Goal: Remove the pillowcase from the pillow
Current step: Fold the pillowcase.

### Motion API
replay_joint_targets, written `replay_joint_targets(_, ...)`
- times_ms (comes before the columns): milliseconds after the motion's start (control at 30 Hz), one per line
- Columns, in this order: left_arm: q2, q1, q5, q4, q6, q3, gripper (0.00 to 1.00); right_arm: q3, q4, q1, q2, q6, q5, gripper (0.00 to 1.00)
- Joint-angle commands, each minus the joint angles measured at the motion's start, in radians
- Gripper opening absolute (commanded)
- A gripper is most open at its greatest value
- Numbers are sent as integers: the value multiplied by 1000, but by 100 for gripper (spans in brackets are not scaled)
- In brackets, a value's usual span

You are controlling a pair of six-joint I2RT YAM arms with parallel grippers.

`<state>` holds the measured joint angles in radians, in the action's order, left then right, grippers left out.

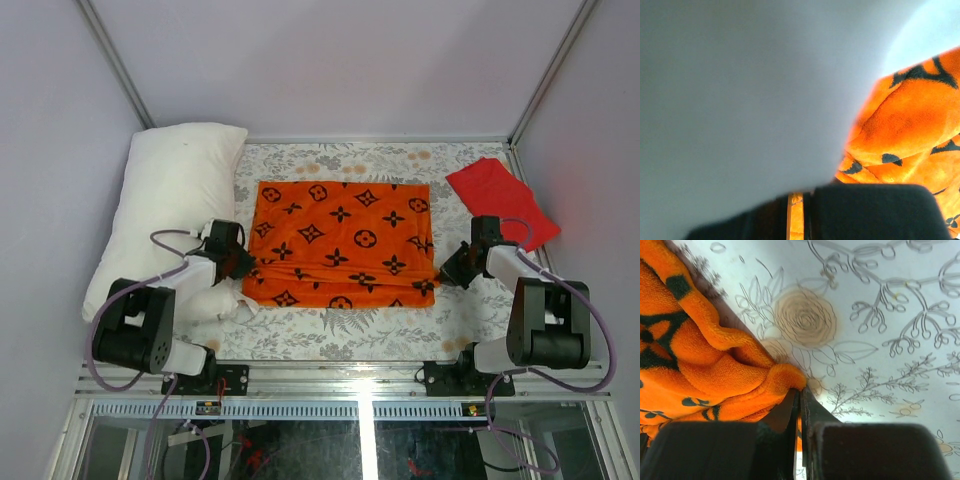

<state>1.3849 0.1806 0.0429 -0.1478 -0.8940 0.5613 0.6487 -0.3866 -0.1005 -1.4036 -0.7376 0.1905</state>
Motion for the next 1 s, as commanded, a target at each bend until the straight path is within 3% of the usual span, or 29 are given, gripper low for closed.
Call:
replay_joint_targets(0,124,-19,167,-76,21,53,0,91,8,-19,-64,8,-232,0)
replay_joint_targets(367,364,59,180,-101,26,321,0,289,-60,-21,-176,-50,-264,0)
replay_joint_targets(567,424,75,207,-121,43,405,0,302,-46,-40,-160,-66,-320,0)
replay_joint_targets(700,376,74,213,-115,50,382,0,277,12,-41,-130,-1,-230,0)
replay_joint_targets(967,136,75,220,-138,54,289,0,227,54,-41,24,85,-118,0)
